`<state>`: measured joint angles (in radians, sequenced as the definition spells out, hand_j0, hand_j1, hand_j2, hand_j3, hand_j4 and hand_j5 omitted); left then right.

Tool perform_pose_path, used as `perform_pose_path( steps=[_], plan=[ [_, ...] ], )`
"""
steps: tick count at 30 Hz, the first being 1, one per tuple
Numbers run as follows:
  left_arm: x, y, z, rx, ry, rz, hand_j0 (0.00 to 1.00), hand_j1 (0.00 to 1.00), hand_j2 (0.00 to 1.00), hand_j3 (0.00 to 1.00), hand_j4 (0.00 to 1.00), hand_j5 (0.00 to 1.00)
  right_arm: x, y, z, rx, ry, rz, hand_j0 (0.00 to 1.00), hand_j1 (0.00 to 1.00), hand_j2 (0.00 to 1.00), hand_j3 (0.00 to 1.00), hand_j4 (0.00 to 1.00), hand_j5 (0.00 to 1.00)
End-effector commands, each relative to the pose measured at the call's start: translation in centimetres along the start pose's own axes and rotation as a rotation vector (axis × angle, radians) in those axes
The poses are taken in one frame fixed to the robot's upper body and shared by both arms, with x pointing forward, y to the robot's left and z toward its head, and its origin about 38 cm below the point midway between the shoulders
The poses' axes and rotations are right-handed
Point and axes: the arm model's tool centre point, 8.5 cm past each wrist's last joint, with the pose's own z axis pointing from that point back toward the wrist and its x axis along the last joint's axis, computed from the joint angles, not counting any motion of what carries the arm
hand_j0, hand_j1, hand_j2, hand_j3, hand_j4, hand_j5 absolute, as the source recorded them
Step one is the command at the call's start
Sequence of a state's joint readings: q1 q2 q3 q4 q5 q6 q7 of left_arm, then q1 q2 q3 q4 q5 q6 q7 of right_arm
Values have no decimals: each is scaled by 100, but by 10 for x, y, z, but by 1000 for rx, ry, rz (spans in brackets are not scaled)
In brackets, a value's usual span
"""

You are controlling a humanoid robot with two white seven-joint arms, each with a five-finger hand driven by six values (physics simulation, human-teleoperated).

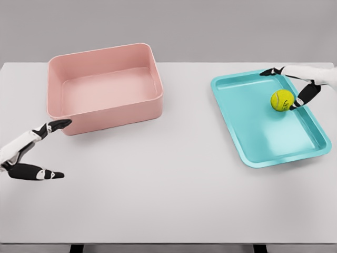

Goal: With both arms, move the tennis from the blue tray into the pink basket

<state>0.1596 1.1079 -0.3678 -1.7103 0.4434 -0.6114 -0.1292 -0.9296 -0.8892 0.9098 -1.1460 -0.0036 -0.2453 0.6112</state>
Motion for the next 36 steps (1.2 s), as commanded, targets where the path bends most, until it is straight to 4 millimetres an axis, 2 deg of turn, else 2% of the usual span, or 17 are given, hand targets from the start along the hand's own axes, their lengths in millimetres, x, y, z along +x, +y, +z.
perform_pose_path(
  steps=[1, 8, 15, 21, 23, 30, 36],
  plan=[
    [-2, -6, 1, -5, 6, 30, 100, 100, 100, 100, 100, 100, -6, 4, -5, 11, 21, -3, 100, 100, 100, 100, 100, 100],
    [-5, -8, 1, -18, 10, 21, 100, 100, 100, 100, 100, 100, -6, 17, -26, 61, 60, 43, 100, 100, 100, 100, 100, 100],
    [-8, -18, 1, -38, 17, 25, 100, 100, 100, 100, 100, 100, -23, 20, -24, 68, 113, 30, 100, 100, 100, 100, 100, 100],
    [-9, -20, 1, -37, 18, 28, 100, 100, 100, 100, 100, 100, -24, 23, -29, 79, 124, 41, 100, 100, 100, 100, 100, 100],
    [-9, -19, 0, -36, 16, 28, 100, 100, 100, 100, 100, 100, -22, 26, -37, 87, 121, 40, 100, 100, 100, 100, 100, 100],
    [-9, -20, 1, -37, 17, 27, 100, 100, 100, 100, 100, 100, -35, 28, -36, 99, 158, 45, 100, 100, 100, 100, 100, 100],
    [-9, -20, 1, -38, 18, 28, 100, 100, 100, 100, 100, 100, -34, 26, -38, 95, 157, 42, 100, 100, 100, 100, 100, 100]
  ],
)
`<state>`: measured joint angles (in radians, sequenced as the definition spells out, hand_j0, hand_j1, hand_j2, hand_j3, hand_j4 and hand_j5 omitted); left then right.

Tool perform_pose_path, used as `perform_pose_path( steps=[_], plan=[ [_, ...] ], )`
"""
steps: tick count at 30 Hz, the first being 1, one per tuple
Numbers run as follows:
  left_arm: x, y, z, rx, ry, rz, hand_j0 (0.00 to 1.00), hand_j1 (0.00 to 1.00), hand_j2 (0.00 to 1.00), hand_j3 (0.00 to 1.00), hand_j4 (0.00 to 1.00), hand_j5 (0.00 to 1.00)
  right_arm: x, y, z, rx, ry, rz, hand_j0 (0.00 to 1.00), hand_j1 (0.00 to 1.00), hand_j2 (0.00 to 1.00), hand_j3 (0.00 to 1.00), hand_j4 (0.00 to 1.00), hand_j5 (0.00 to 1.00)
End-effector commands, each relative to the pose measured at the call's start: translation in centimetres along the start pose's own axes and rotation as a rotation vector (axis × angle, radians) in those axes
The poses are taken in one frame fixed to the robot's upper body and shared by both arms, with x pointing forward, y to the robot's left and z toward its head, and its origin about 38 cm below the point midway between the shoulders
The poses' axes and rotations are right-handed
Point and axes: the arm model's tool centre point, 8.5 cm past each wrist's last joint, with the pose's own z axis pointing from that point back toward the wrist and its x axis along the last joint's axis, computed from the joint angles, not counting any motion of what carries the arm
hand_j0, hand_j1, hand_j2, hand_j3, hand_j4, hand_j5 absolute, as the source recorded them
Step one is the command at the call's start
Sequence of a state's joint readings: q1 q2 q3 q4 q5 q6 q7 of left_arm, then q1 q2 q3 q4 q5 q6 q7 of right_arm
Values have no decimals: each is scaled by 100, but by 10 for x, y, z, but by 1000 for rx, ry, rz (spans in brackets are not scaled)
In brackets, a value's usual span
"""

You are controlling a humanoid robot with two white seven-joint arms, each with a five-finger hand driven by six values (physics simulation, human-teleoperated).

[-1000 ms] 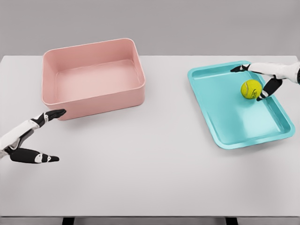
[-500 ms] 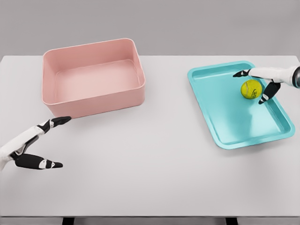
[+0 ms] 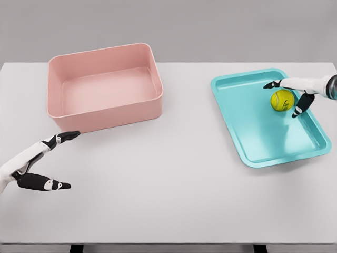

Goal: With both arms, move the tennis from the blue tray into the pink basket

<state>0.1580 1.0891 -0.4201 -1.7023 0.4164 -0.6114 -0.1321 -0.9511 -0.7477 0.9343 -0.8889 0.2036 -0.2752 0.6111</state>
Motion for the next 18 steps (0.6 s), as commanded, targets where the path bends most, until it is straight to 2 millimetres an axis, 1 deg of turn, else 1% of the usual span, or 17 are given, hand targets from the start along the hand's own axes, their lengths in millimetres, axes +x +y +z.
perform_pose_path(
  steps=[1, 5, 8, 11, 13, 18],
  plan=[
    [0, 1, 0, 2, 0, 4, 100, 100, 100, 100, 100, 100, -1, 0, -1, 0, 1, -6, 100, 100, 100, 100, 100, 100],
    [0, 1, 0, 2, 0, 4, 100, 100, 100, 100, 100, 100, 1, 0, -3, 4, 7, 9, 98, 98, 98, 98, 98, 98],
    [0, 1, 0, 2, 0, 4, 100, 100, 100, 100, 100, 100, 2, 0, -3, 4, 3, 12, 88, 88, 88, 88, 88, 88],
    [0, 1, 0, 2, 0, 4, 100, 100, 100, 100, 100, 100, 3, 0, -4, 5, 4, 12, 76, 76, 76, 76, 76, 76],
    [0, 1, 0, 2, 0, 4, 100, 100, 100, 100, 100, 100, 3, 0, -5, 7, 6, 18, 71, 71, 71, 71, 71, 71],
    [0, 0, 0, 1, 1, 2, 100, 100, 100, 100, 100, 100, 3, 1, -5, 9, 8, 26, 52, 52, 52, 52, 52, 52]
  ],
)
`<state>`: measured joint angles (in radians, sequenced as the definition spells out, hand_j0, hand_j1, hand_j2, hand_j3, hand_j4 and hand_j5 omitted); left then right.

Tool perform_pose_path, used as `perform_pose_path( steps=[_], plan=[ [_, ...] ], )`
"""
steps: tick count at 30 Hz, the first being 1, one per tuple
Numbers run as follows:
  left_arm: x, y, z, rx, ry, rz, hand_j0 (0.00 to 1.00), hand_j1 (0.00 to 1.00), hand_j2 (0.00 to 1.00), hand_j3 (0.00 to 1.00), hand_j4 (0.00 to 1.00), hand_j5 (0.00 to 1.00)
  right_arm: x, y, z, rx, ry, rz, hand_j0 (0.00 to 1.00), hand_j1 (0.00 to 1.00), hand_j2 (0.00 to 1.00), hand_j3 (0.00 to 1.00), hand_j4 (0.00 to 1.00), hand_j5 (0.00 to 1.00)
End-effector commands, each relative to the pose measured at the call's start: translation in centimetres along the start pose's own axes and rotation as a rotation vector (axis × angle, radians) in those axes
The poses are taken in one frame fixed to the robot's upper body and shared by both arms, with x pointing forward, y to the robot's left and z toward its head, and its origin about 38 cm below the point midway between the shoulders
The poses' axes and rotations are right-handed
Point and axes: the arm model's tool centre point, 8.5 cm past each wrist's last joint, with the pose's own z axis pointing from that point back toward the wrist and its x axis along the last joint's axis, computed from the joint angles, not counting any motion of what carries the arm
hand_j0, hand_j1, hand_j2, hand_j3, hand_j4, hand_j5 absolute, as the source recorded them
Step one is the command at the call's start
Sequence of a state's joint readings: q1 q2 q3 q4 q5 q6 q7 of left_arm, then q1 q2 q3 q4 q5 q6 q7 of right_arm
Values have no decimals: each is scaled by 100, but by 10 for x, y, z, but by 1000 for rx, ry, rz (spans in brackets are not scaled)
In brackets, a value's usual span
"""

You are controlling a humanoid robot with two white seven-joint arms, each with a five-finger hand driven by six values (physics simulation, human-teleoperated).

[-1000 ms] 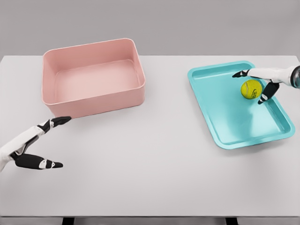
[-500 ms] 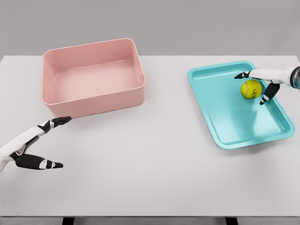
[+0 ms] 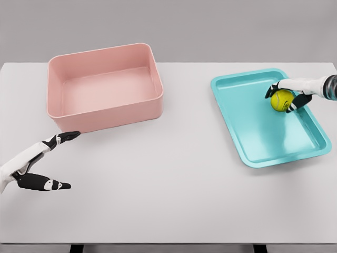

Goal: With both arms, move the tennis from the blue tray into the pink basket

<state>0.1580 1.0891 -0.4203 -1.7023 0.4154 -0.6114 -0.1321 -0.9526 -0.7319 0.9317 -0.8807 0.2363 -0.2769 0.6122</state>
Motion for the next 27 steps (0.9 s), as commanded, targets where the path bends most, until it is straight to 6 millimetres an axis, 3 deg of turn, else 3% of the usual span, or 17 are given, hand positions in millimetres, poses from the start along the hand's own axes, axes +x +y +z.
perform_pose_path(
  steps=[1, 7, 11, 17, 22, 27],
  plan=[
    [0, 1, 0, 2, 0, 3, 100, 100, 100, 100, 100, 100, 1, 0, 0, 0, -4, 7, 48, 48, 48, 48, 48, 48],
    [0, 1, 0, 2, 0, 3, 100, 100, 100, 100, 100, 100, 3, 0, 0, -1, -24, 20, 34, 34, 34, 34, 34, 34],
    [0, 1, 0, 3, 0, 2, 100, 100, 100, 100, 100, 100, 8, -6, 2, -18, -47, 29, 32, 32, 32, 32, 32, 32],
    [0, 1, 0, 3, 0, 2, 100, 100, 100, 100, 100, 100, 39, -44, 26, -125, -141, 113, 32, 32, 32, 32, 32, 32],
    [0, 1, 0, 3, 0, 4, 100, 100, 100, 100, 100, 100, 100, -59, 41, -195, -339, 265, 33, 33, 33, 33, 33, 33],
    [0, 1, 0, 2, 0, 3, 100, 100, 100, 100, 100, 100, 198, -21, 50, -181, -618, 446, 33, 33, 33, 33, 33, 33]
  ],
)
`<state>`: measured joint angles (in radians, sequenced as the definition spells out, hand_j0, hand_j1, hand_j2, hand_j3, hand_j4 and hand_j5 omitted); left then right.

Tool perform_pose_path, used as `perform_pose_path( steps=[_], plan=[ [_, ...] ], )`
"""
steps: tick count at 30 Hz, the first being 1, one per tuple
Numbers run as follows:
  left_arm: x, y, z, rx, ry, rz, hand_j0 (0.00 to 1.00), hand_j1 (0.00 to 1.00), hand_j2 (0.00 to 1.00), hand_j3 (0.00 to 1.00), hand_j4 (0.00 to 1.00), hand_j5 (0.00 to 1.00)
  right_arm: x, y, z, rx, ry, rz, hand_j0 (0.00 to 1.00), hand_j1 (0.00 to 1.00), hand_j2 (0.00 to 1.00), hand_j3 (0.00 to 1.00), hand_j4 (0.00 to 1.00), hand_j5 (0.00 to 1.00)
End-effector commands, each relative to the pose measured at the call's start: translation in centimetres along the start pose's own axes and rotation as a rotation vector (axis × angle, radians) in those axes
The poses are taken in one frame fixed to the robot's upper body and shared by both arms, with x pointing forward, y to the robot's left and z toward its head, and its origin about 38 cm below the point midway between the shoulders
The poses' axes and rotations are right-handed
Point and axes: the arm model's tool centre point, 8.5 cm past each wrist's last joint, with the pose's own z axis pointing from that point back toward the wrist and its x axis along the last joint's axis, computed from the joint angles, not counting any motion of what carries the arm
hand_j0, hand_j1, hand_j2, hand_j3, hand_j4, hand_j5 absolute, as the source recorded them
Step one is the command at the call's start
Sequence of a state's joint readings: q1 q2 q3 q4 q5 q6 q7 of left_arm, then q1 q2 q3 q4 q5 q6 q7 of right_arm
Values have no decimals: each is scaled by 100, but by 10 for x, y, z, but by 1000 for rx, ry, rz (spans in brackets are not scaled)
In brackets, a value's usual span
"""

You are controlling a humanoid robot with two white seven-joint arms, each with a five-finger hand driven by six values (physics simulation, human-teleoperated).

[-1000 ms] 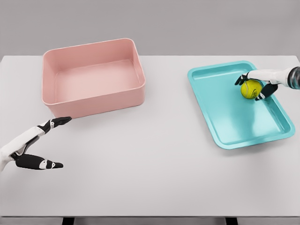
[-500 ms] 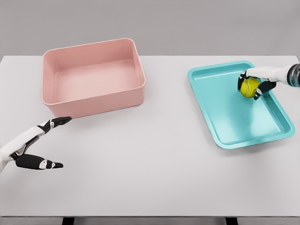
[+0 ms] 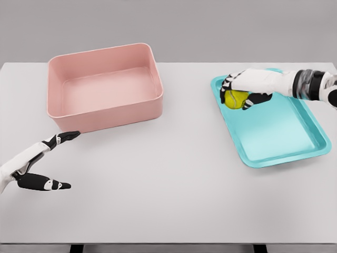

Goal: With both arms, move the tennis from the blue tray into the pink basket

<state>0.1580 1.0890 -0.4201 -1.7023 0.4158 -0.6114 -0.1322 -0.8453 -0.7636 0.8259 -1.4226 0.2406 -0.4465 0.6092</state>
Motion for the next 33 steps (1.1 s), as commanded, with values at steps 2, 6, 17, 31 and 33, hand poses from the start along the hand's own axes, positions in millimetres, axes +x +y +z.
perform_pose_path(
  steps=[2, 6, 17, 31, 33],
  plan=[
    [0, 1, 0, 3, 0, 4, 100, 100, 100, 100, 100, 100, 84, -18, -17, -30, -227, 143, 33, 33, 33, 33, 33, 33],
    [1, 0, 0, 2, -1, 4, 100, 100, 100, 100, 100, 100, 119, -2, -65, 10, -340, 121, 33, 33, 33, 33, 33, 33],
    [0, 0, 0, 1, 0, 4, 100, 100, 100, 100, 100, 100, 115, 38, -129, 122, -323, 54, 35, 35, 35, 35, 35, 35],
    [0, -4, 0, -21, 2, -9, 100, 100, 100, 100, 100, 100, 117, 33, -122, 108, -332, 73, 99, 99, 99, 99, 99, 99],
    [-1, -8, -2, -20, -6, -5, 100, 100, 100, 100, 100, 100, 124, 28, -120, 97, -350, 88, 100, 100, 100, 100, 100, 100]
  ],
)
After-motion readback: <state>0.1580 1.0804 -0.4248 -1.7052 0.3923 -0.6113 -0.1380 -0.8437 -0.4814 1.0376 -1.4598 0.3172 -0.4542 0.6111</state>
